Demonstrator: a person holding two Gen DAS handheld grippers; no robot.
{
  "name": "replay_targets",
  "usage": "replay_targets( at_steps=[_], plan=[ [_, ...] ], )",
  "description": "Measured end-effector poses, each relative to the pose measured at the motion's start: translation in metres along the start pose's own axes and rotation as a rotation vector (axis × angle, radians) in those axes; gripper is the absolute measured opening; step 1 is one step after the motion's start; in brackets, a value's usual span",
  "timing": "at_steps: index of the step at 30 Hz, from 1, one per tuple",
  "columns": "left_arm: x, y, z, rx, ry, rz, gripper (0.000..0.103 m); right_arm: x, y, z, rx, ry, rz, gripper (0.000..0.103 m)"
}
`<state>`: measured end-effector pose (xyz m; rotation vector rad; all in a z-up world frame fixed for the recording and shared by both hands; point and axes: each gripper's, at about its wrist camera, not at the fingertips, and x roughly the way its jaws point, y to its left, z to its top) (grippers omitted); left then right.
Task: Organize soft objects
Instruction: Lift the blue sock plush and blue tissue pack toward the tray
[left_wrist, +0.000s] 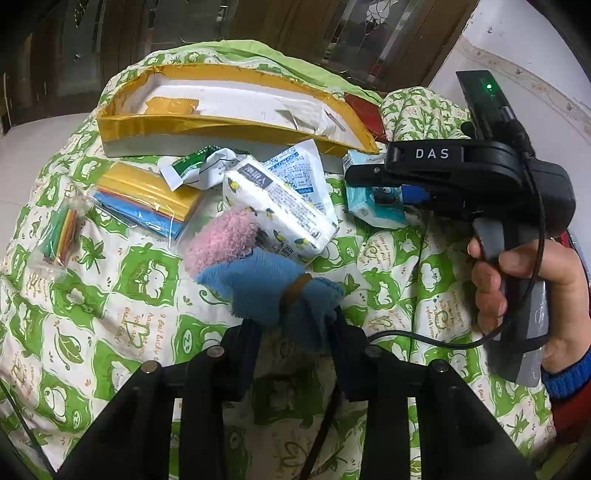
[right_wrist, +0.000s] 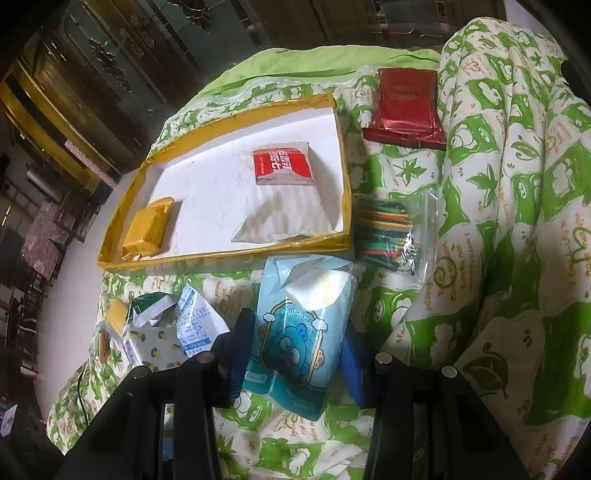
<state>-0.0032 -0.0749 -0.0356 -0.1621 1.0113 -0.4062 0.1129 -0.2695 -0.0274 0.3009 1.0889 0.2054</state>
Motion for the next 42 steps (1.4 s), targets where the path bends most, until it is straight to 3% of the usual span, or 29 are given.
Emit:
replay_targets(
  at_steps=[7, 15, 20, 42],
  plan=[
    [-0.005, -0.003, -0.002, 0.007, -0.008, -0.019, 0.033, -0.003, -0.002, -0.001, 0.008, -0.004, 0.005, 0.047],
    [-0.024, -0.015, 0.001, 0.07, -0.092, -0.004, 0.033, -0.018, 0.002, -0.001, -0.009, -0.071, -0.005, 0.047],
    [-0.029, -0.005, 0.007, 0.044, -0.114, 0.016, 0.033, -0.027, 0.008, 0.0, -0.05, -0.11, -0.02, 0.047],
    [-0.049, 0.026, 0.017, -0.02, -0.192, 0.076, 0.033, -0.026, 0.008, -0.001, -0.044, -0.111, -0.015, 0.047]
  ],
)
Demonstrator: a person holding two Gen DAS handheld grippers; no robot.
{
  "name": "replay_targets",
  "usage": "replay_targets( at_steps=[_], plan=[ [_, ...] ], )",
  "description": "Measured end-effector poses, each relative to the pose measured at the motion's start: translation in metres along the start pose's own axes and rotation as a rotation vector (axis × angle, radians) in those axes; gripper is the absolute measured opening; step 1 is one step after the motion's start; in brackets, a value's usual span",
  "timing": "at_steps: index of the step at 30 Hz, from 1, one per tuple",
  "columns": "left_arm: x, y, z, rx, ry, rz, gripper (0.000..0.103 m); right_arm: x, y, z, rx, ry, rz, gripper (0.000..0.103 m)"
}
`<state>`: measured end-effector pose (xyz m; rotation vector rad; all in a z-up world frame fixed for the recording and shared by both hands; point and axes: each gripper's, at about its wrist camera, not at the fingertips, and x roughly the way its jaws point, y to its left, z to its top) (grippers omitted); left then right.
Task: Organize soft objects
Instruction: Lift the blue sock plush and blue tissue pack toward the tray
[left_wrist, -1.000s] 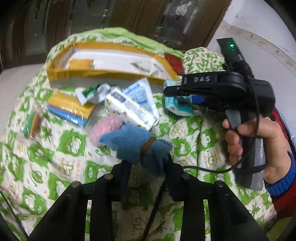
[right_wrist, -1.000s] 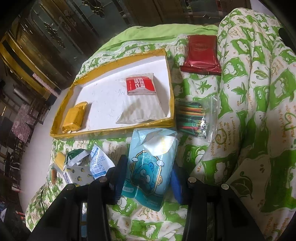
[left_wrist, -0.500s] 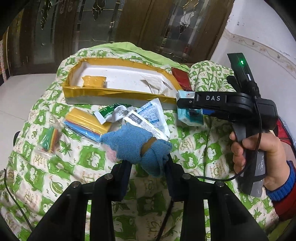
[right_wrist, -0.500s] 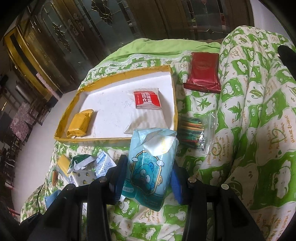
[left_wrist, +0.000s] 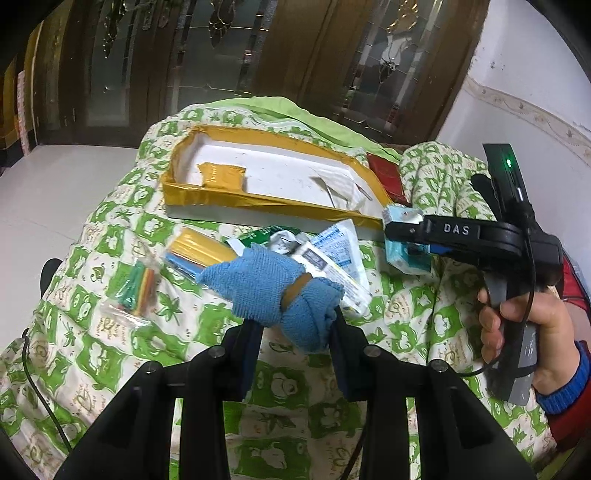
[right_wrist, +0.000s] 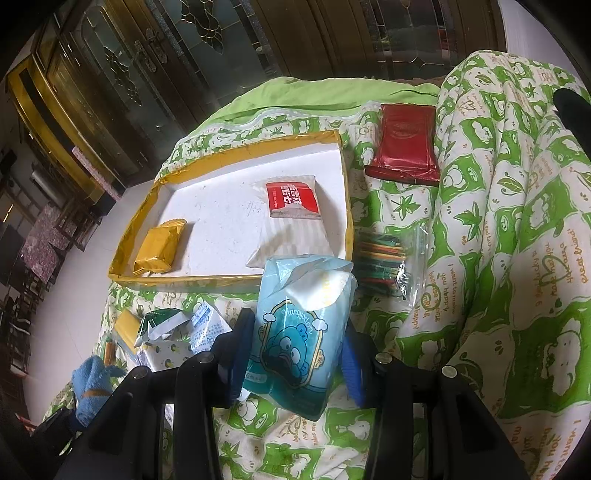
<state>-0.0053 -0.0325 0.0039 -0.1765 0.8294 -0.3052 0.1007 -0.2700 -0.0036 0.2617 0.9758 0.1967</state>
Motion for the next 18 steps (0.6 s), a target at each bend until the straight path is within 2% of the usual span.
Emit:
replay_targets(
  at_steps=[18],
  plan=[
    [-0.0096, 0.0072, 0.0047, -0.015, -0.032, 0.01, 0.033, -0.0047, 0.0032, 0.0001, -0.011, -0.026, 0.006, 0.047]
  ],
)
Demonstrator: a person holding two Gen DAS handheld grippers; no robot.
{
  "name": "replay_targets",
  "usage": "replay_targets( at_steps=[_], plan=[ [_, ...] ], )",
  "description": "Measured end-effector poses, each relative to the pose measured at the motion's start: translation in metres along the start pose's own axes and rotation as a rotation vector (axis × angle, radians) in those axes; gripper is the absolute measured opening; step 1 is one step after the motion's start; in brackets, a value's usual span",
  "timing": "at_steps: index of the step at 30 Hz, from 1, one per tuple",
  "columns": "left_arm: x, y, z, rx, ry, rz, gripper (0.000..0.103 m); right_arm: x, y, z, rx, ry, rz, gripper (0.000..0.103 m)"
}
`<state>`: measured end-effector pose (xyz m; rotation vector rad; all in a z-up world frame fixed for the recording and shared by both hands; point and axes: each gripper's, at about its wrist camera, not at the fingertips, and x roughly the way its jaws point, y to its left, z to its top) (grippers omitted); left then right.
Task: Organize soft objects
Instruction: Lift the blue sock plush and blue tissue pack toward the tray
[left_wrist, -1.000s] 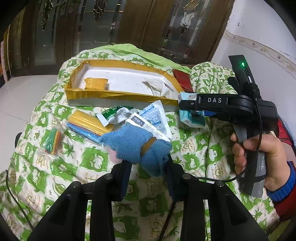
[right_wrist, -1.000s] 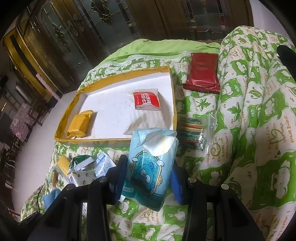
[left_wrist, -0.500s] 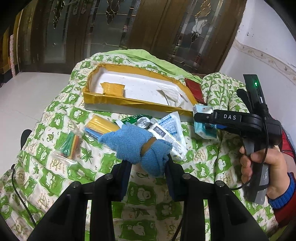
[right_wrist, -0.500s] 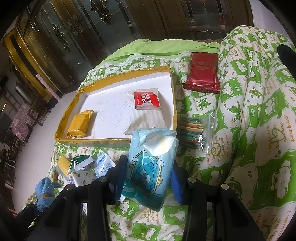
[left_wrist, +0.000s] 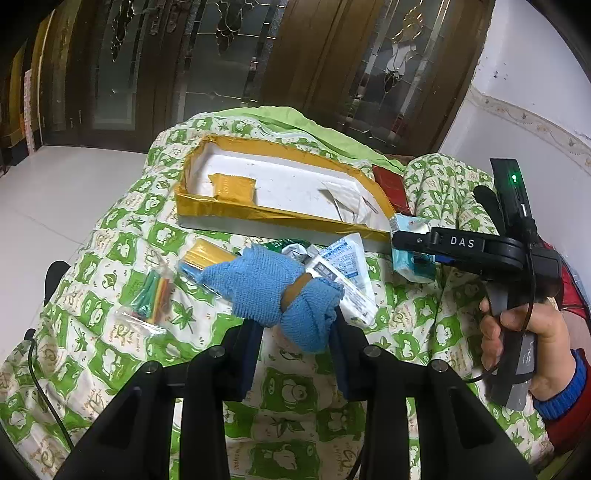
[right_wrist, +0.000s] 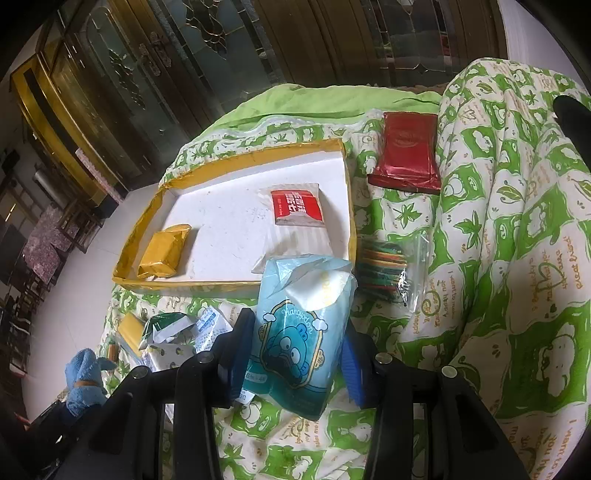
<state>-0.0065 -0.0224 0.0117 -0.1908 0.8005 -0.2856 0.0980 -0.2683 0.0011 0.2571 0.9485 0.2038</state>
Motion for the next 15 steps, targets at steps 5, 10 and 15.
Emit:
replay_targets(
  at_steps=[5, 10, 15],
  plan=[
    [-0.0004, 0.0052, 0.0013, -0.014, -0.001, 0.008, 0.033, 0.0004, -0.0001, 0.0002, 0.0, 0.0, 0.001, 0.047],
    [0.0011, 0.0059, 0.0006, -0.014, 0.003, 0.01, 0.033, 0.0003, 0.0003, 0.0001, -0.001, 0.0, 0.001, 0.047],
    [0.0026, 0.005, -0.0006, -0.008, 0.008, 0.012, 0.033, 0.0007, 0.0005, 0.0, -0.001, 0.001, 0.002, 0.047]
  ],
)
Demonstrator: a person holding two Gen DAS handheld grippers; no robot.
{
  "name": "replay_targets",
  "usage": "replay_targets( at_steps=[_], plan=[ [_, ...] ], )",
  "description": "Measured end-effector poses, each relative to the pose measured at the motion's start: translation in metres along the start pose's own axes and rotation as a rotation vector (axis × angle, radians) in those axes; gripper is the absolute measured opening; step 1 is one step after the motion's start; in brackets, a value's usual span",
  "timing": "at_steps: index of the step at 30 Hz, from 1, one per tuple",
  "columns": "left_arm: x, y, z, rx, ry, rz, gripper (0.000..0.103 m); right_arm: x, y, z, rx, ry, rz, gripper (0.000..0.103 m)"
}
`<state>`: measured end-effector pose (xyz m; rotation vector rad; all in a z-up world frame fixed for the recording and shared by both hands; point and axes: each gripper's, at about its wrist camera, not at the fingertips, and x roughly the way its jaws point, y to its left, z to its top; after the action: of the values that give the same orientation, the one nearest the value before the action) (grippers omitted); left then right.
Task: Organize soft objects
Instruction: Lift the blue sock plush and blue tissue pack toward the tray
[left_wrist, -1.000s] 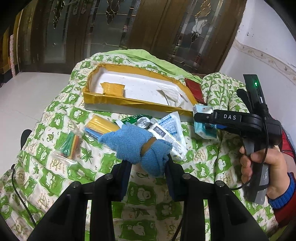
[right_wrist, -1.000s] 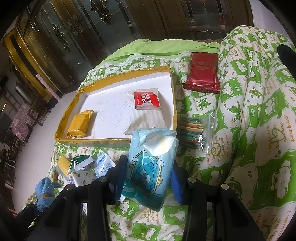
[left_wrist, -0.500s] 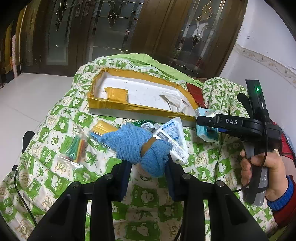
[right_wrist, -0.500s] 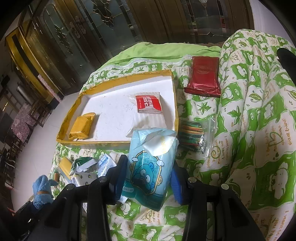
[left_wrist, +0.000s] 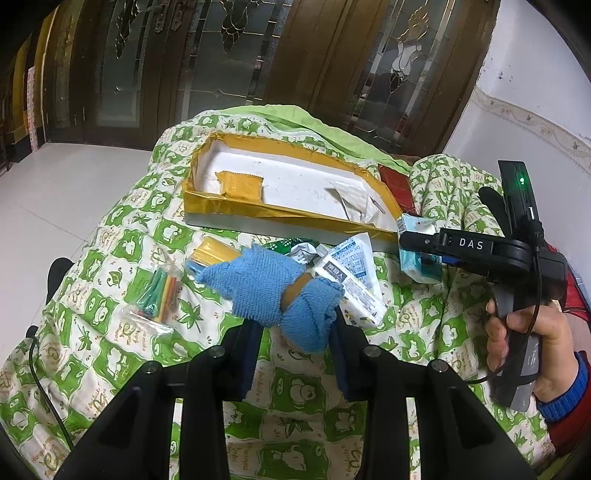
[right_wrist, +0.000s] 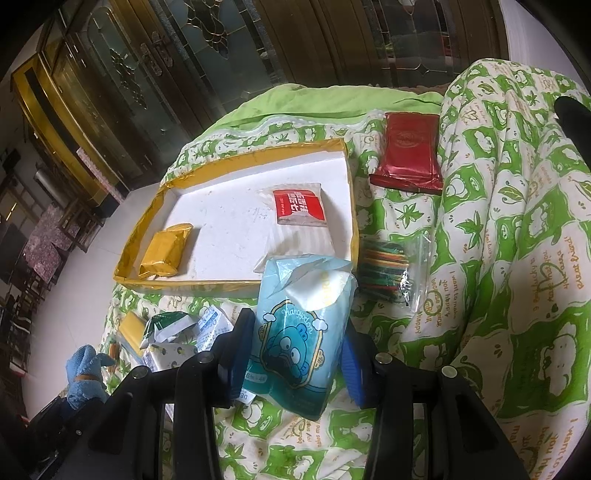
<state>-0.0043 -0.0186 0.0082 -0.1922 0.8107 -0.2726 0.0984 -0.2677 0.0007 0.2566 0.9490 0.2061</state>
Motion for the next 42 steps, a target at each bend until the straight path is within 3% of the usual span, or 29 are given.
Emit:
replay_targets(
  at_steps=[42],
  plan=[
    [0.009, -0.003, -0.0027, 0.015, 0.024, 0.001, 0.033, 0.0018, 0.0038, 0.0011, -0.013, 0.003, 0.021, 0.047]
  ],
)
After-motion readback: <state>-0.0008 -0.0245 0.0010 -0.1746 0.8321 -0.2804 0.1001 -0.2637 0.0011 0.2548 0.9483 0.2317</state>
